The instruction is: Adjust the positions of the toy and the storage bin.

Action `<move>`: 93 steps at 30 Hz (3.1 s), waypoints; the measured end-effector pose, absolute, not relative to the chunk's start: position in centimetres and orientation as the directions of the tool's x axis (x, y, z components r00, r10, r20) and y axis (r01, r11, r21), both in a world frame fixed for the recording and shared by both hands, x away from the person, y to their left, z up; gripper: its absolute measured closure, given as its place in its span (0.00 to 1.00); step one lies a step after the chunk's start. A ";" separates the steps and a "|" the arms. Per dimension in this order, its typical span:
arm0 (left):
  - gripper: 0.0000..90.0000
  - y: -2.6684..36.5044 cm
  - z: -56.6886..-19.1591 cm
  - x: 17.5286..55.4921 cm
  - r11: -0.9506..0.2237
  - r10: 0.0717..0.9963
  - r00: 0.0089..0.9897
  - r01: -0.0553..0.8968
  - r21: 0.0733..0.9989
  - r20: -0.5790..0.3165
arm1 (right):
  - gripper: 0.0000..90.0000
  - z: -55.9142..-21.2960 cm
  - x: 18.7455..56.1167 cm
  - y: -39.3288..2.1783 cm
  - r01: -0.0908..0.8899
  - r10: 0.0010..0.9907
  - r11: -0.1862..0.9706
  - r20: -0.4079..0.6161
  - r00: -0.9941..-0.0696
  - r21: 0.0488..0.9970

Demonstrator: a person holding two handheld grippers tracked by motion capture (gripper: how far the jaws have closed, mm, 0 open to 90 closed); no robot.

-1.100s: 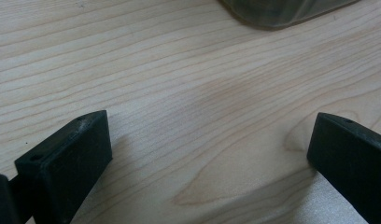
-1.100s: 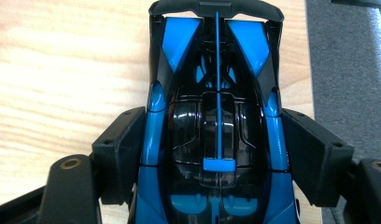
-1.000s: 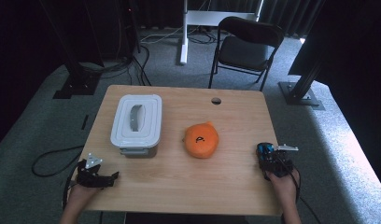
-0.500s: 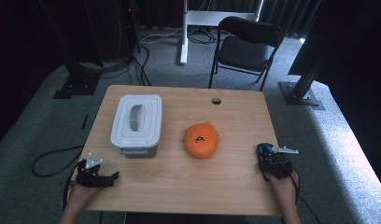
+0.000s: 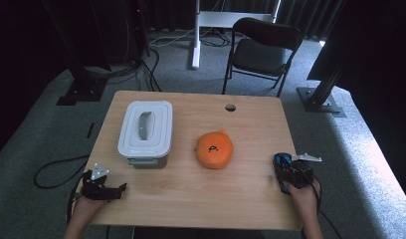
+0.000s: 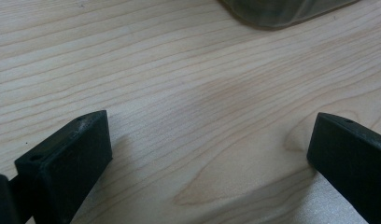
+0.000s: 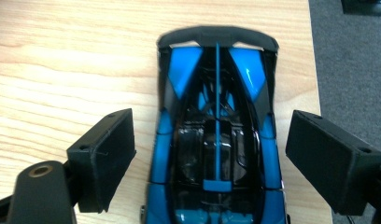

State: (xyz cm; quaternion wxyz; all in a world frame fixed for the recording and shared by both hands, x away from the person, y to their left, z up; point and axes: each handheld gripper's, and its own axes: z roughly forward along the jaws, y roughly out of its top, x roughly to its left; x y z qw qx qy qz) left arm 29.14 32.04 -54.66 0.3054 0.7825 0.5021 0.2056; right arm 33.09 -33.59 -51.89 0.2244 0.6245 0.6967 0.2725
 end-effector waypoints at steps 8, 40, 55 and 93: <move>0.00 32.0 -54.7 29.1 -0.309 0.911 0.411 0.660 0.684 0.015 | 0.16 -50.9 33.4 -33.1 0.730 0.989 0.081 0.035 -0.141 0.679; 0.00 32.0 -54.7 29.1 -0.309 0.911 0.411 0.660 0.685 0.015 | 0.16 -47.0 35.6 -27.0 0.662 0.939 0.183 0.069 -0.336 0.727; 0.00 32.0 -54.7 29.1 -0.308 0.912 0.411 0.660 0.685 0.014 | 0.17 -46.1 35.1 -23.8 0.626 0.895 0.244 0.076 -0.439 0.741; 0.00 32.0 -54.7 29.1 -0.308 0.911 0.411 0.660 0.685 0.014 | 0.41 -48.2 36.7 -18.2 0.598 0.784 0.367 0.108 -0.611 0.713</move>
